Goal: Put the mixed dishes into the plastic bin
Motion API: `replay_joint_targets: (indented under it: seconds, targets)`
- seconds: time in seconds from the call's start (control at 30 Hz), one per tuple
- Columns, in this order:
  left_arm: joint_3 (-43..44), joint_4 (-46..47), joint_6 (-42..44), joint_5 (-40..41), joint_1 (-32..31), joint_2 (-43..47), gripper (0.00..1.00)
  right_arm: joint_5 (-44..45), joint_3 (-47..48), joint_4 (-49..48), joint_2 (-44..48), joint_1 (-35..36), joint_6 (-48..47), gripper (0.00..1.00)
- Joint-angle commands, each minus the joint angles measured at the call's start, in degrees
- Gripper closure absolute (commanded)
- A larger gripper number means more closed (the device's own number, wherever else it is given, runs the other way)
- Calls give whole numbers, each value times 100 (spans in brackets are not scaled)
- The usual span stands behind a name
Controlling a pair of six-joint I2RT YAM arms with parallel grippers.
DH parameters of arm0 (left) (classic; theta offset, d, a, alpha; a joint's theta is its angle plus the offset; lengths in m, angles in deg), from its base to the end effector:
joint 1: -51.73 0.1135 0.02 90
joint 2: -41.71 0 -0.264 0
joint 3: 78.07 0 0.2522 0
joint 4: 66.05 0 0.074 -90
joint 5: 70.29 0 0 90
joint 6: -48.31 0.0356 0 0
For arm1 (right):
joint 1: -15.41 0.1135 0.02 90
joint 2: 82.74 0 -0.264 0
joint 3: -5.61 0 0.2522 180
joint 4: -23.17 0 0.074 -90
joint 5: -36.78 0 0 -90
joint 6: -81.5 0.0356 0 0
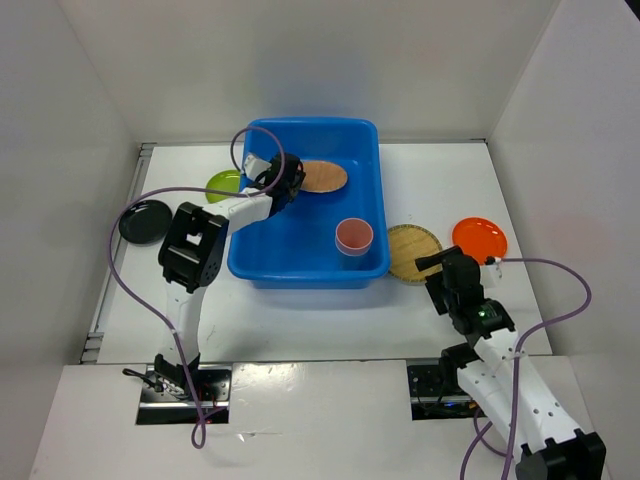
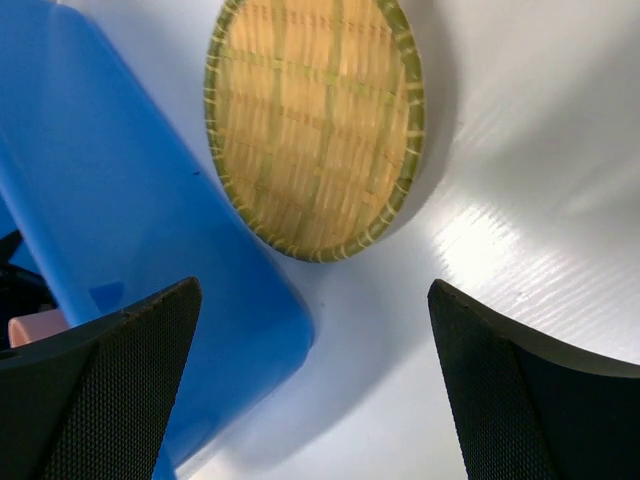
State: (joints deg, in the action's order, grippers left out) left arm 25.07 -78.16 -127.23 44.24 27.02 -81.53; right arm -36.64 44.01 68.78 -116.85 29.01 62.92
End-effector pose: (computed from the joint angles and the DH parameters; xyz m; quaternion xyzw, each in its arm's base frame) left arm 0.4527 -0.1921 0.1909 -0.5216 0.6858 -0.2810 0.4226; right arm 0.1327 0.0217 0.2090 0.4879 0.7605 0.1787 0.3894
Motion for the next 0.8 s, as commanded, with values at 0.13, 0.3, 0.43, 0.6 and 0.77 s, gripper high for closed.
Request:
replay_joint_targets:
  seconds: [0.13, 0.3, 0.43, 0.6, 0.77]
  targets:
    - [53, 230, 281, -519, 97, 63, 11, -59, -478, 163, 351, -77, 417, 3]
    - [-140, 238, 976, -687, 98, 624, 0, 74, -531, 312, 669, -130, 356, 9]
    - [-483, 441, 1276, -740, 98, 1142, 0, 74, -399, 146, -24, -253, 171, 9]
    - [-869, 722, 1662, -740, 264, 1828, 0, 74, -126, -355, -1446, -306, -119, 5]
    - [-1361, 978, 1777, -933, 519, 2365, 0, 135, 277, -610, -2046, -306, -234, 5]
